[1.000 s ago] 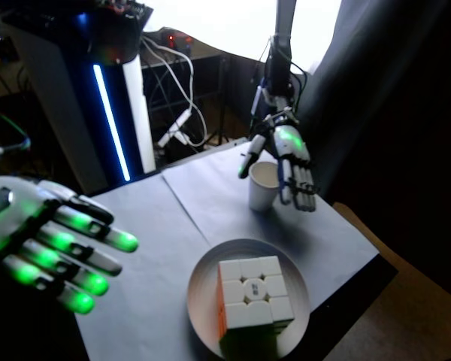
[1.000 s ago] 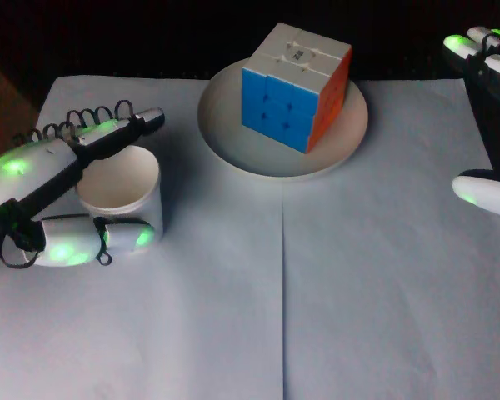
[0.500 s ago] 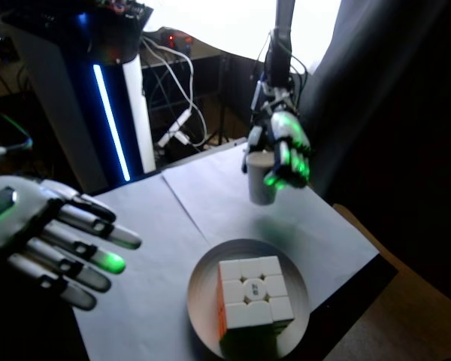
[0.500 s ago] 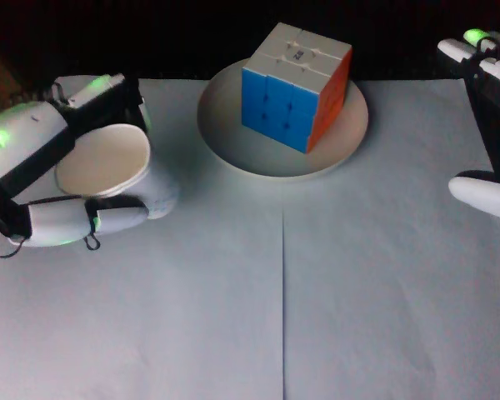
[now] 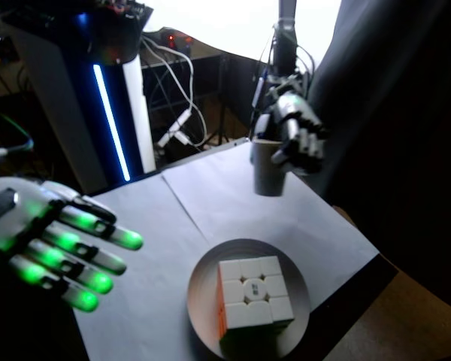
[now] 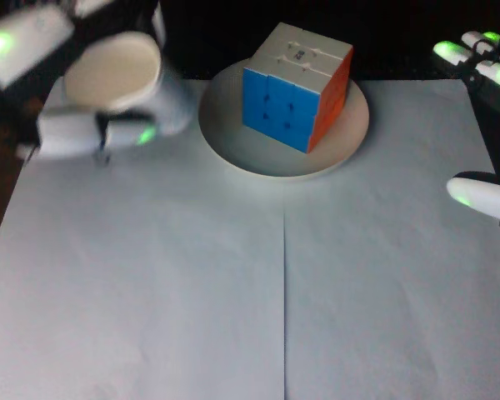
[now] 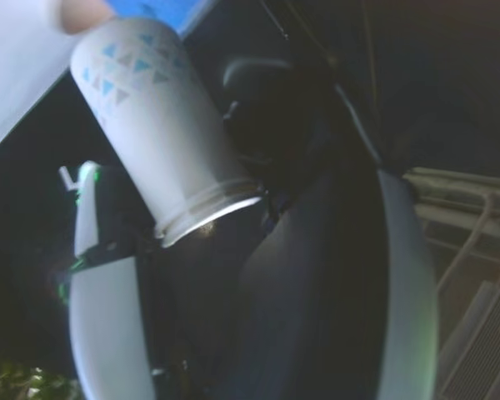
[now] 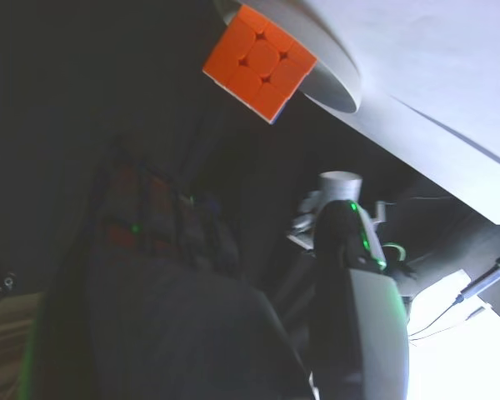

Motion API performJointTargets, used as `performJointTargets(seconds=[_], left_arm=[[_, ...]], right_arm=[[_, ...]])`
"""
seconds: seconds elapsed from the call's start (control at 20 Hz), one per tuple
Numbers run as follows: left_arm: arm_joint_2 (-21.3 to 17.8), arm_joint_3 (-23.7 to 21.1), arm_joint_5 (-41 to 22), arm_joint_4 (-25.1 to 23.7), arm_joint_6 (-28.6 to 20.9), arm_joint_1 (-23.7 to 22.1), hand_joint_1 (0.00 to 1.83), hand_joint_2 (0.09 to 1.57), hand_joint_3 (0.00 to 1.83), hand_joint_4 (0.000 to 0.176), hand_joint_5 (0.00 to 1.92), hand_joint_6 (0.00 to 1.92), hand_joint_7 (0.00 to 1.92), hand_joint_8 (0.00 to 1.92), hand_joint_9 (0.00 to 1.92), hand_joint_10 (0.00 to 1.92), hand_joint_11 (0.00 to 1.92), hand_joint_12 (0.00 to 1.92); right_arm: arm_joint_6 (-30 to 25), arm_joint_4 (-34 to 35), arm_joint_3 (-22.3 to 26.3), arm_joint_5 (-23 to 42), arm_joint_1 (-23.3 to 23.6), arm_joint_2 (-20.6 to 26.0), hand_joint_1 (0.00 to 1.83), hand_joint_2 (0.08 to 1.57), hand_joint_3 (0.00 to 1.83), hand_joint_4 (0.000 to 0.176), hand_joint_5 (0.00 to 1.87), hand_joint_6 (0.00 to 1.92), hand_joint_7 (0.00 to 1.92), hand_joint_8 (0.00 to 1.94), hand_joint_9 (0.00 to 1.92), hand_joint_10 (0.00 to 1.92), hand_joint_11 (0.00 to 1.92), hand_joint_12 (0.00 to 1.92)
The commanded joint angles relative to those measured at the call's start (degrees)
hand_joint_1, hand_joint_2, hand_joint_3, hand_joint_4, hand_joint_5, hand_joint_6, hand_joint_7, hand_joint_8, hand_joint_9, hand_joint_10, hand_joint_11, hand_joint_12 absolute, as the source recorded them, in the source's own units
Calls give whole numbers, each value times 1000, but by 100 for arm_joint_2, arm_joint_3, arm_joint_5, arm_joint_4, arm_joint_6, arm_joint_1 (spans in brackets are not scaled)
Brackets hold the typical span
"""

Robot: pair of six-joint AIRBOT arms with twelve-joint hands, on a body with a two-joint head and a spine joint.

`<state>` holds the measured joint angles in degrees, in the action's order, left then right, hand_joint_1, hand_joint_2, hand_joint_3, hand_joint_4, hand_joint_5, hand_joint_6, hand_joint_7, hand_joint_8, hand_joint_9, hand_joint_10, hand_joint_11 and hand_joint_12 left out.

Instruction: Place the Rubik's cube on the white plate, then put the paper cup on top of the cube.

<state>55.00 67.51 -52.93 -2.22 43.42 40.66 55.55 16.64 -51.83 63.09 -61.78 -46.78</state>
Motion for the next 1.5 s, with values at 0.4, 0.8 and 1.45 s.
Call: performJointTargets(seconds=[0.4,0.8,1.45], left_arm=[[1094,1238,1334,-1624,-1067,-1945,1108,1211,0,50,224,1571,285,1630,369,1870,463,1921],[2184,2314,1934,-1847,-1968,-2220,1080,1205,0,6,246,1478,360,1426,420,1624,400,1920],[2596,2586,2307,-1928,-1974,-2203,966,1164,0,50,193,725,258,877,187,1199,33,1834]], right_arm=[[-9,-46,-84,702,25,-63,526,1178,3,65,0,0,0,0,32,2,0,231],[-9,-74,-132,700,16,-150,519,1179,2,56,0,0,0,0,24,5,0,95],[-9,-76,-139,699,-2,-181,556,1179,0,59,0,0,0,0,28,3,0,117]])
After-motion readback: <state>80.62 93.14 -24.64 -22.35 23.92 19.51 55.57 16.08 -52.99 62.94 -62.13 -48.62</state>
